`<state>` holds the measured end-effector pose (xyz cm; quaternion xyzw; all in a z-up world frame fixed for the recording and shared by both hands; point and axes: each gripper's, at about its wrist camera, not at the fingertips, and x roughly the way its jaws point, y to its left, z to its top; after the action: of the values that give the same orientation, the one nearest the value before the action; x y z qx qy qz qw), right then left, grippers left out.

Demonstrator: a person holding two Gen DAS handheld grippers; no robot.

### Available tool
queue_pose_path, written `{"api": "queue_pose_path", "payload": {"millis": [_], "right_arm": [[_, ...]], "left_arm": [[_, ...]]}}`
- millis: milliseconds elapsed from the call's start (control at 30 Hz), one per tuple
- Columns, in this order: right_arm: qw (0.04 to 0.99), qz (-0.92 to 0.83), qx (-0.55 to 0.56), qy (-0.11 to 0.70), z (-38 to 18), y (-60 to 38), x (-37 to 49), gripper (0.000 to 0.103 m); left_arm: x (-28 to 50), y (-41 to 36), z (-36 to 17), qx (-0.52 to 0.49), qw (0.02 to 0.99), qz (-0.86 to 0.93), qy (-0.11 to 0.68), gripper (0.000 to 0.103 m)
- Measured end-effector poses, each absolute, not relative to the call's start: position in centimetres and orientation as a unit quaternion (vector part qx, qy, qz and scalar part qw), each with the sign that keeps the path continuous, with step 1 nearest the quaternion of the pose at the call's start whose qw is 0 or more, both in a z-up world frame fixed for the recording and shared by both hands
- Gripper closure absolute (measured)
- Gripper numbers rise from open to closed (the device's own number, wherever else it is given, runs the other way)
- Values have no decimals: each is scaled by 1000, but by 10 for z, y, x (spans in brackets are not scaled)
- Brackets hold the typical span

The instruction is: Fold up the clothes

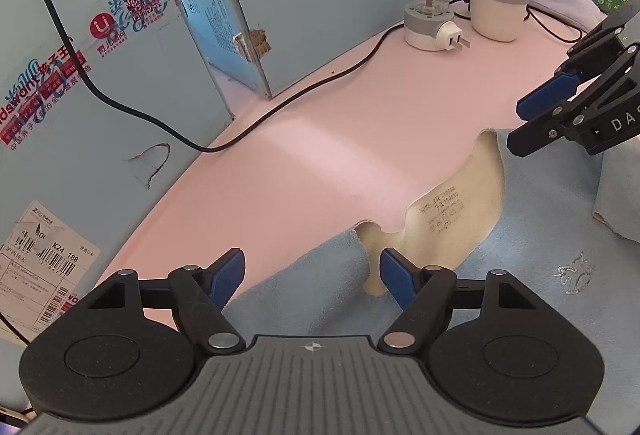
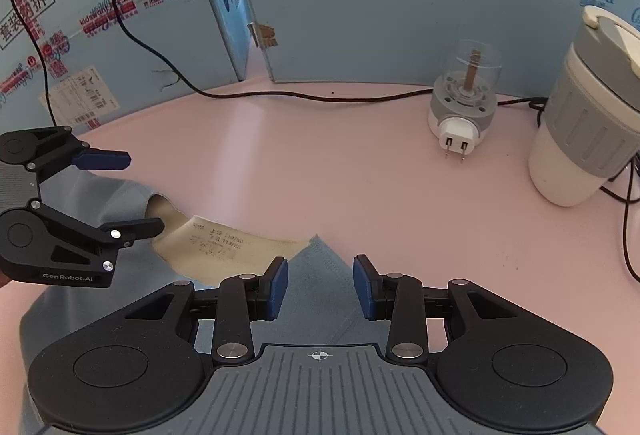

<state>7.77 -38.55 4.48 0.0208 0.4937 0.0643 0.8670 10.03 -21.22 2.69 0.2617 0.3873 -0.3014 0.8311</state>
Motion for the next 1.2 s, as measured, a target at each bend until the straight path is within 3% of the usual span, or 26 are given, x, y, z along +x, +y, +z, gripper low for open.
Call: {"api": "queue_pose_path", "payload": {"millis": [100,200,233,333,400,1000,1200], "right_arm": [[867,71,0,494,39,-381,83,67],[860,85,-4,503,31,-381,88,69],[858,87,-7,506,29,-380,88,75],[859,86,-15,505,25,-380,87,80],[862,80,-14,501,26,-382,85,94],[889,4,-30,457,30,-382,120,97],[885,-3,-25,465,18,-383,123,96]], "left_arm": [[102,-211,26,255,830,-299,396,37],[102,-211,28,241,830,-303,402,53],[102,-211,28,234,830,-304,405,61],[106,-210,29,203,830,-302,423,81],[108,-211,30,203,836,-289,420,92],[148,-224,24,195,877,-230,376,92],[153,-221,19,186,877,-222,383,81]]}}
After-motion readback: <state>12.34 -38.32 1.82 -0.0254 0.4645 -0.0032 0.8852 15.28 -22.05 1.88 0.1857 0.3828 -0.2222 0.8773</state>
